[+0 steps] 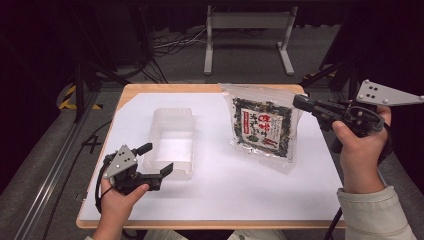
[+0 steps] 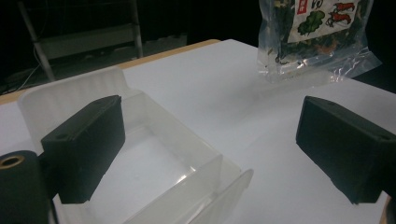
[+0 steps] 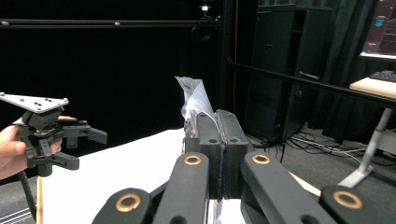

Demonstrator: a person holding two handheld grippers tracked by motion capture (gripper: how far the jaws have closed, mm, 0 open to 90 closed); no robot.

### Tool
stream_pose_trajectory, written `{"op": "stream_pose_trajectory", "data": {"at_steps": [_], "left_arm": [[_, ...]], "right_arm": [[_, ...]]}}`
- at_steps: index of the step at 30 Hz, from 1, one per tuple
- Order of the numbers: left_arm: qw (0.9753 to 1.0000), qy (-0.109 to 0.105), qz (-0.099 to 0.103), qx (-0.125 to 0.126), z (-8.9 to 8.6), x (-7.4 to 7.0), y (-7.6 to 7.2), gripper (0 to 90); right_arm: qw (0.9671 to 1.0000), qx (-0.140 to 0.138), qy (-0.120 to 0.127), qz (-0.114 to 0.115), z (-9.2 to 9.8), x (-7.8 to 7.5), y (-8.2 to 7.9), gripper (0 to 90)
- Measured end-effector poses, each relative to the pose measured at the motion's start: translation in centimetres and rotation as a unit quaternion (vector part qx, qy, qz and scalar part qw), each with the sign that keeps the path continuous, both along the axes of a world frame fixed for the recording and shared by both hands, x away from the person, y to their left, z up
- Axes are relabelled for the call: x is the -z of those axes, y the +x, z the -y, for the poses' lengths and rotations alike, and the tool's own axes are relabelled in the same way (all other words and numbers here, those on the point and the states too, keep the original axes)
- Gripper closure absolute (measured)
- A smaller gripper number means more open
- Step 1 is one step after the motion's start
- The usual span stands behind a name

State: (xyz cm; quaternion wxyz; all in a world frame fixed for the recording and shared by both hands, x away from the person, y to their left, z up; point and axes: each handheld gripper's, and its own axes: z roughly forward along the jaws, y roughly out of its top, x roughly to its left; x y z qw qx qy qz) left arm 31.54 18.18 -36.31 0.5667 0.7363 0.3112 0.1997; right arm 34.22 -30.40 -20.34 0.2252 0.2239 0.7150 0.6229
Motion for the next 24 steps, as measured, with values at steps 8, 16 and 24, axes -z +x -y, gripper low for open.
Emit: {"op": "stream_pose_trajectory", "data": {"at_steps": [8,16,24], "left_arm": [[0.9996,-0.017,0.001,0.024,1.6,-1.5,1.1,8.8],[0.9989,-0.009,0.001,0.046,3.1,-3.4,2.6,8.0],[0.997,-0.029,0.029,0.066,5.3,-4.6,4.0,11.4]], "right_arm": [[0.9998,-0.019,-0.005,0.005,-1.4,-0.7,0.0,90.0],[0.9995,-0.03,-0.009,0.004,-2.1,-0.6,0.1,90.0],[0.9992,-0.04,-0.008,0.004,-2.5,-0.5,0.0,90.0]]}}
